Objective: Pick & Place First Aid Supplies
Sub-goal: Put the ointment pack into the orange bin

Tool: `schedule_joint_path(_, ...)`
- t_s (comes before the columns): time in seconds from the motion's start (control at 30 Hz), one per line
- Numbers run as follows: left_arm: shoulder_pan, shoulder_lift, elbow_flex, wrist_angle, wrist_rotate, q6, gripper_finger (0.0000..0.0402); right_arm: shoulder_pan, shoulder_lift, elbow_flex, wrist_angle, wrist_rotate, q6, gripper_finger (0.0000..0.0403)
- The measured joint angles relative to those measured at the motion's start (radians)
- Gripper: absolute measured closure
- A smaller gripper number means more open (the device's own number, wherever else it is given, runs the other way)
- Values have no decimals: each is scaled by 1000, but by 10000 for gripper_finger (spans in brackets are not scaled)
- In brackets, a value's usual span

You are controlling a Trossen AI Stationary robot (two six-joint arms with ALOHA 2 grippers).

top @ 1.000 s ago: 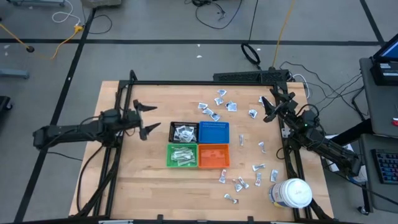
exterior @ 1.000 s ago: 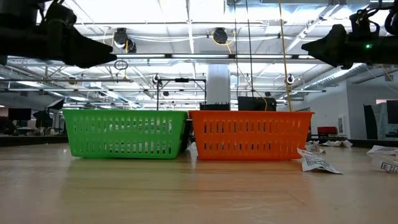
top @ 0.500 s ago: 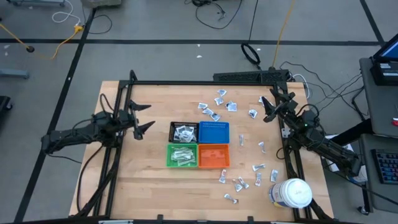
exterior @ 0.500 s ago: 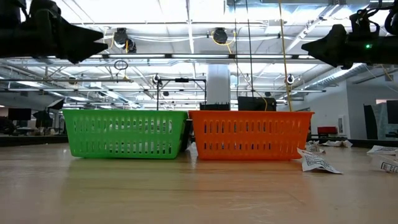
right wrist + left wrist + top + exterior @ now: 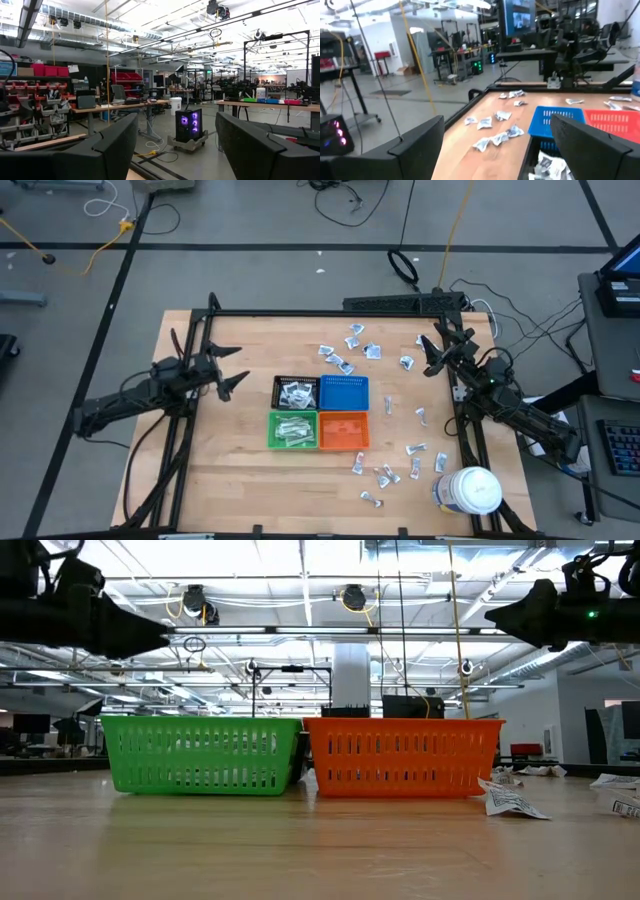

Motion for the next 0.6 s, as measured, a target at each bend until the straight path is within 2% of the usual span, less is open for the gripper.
schedule_joint_path(0.23,14,1,1,-82,0,-62,37,0,0,0,0,0,0,140)
schedule_joint_path(0.6,14,19,0,-66,0,-75,36,0,0,0,0,0,0,140)
